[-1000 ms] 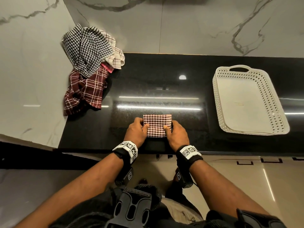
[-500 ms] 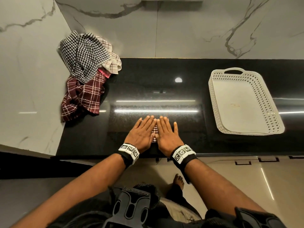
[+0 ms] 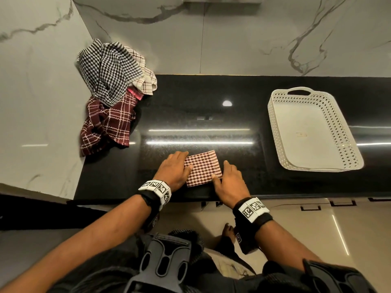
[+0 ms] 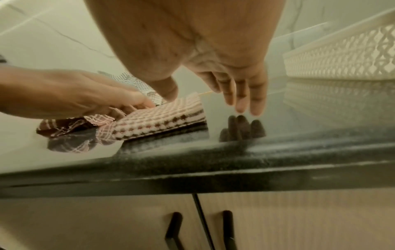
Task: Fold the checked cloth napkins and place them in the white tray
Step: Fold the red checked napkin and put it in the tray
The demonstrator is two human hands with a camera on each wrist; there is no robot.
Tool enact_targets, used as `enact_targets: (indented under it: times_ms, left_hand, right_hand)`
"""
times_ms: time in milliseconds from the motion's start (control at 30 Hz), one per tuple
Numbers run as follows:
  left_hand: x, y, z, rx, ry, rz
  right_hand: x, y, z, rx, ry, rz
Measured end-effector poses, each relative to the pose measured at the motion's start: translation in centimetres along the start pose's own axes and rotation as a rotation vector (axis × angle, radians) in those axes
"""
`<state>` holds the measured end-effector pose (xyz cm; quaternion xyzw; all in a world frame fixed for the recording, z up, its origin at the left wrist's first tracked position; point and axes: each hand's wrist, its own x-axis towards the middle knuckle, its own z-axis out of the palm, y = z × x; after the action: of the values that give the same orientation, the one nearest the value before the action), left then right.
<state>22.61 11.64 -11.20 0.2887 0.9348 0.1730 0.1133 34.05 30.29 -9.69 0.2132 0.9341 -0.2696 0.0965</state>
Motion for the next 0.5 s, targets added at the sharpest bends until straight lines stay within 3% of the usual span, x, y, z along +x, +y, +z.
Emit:
enact_targets:
  times_ms: [267,400,500]
  left_hand:
    - [2.0,1.0,-1.1,-0.061,-0.358,-0.198]
    - [2.0,1.2,-1.2,-0.122,-0.396,-0.213]
    - [1.4,1.3,-1.7,-0.389,-0.441,-0.228]
  right_hand:
    - [2.8,-2.0,-0.4,0.176,-0.128,0.243]
    - [3.4,-1.2,-0.6,0.42,-0.072,0.238]
    - [2.9,-0.7,-1.3,0.675,-0.015,0.176]
